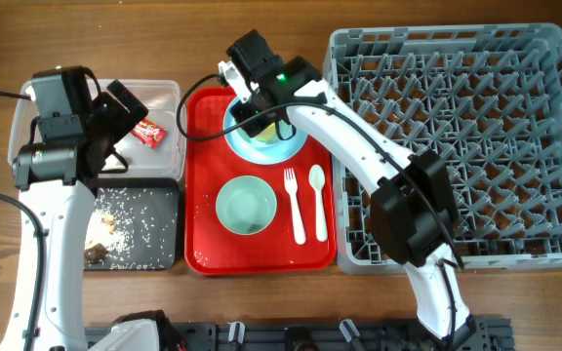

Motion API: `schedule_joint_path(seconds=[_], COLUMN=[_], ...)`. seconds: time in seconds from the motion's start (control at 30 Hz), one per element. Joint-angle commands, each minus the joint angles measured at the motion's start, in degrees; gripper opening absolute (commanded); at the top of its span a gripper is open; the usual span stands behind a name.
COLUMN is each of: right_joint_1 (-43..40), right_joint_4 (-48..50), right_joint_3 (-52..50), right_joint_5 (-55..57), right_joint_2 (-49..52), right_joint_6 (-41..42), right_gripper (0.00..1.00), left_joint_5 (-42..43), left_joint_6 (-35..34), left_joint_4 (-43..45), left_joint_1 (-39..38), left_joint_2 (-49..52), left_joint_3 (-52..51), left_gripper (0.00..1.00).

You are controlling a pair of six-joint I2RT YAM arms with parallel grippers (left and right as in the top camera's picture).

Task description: Sort waste into correct bins and load items into the dishwasher rack

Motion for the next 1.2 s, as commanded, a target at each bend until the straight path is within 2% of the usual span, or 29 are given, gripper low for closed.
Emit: schedule_joint_path(seconds=[0.0,0.23,0.27,0.47,0.83,1.17], right_joint_1=[0.55,0.57,0.57,0.46,-0.11,1.40], right_joint_4=[-0.26,-1.51,-1.44,-1.25,-0.52,-1.86], right_joint_3=[0.04,0.04,0.04,0.33,0.59,0.52], right_joint_5=[-1.14,-1.05,-0.79,0.22,1.05,1.05], right_joint_2=[1.99,3.80,3.80,3.56,-3.04,-3.41], right_joint_6=[-0.33,-0.37,-0.35,-0.33,-0.48,-0.46], right_gripper=[0.19,0.19,0.22,0.26,0.32,0.33], left_joint_5=[0.04,0.04,0.04,0.04,0.04,0.04], left_joint_6=[-0.52,-0.52,-0.52,-0.52,-0.52,-0.52], left_joint_4=[0.13,0.13,0.13,0.13,0.13,0.13], left_joint_1=[0.17,0.17,0.17,0.17,0.17,0.17], left_joint_2=[0.00,0.00,0.00,0.00,0.00,0.00], left_joint_3=[0.55,0.55,0.55,0.55,0.55,0.55], left_gripper=[1.00,1.00,1.00,1.00,1.00,1.00])
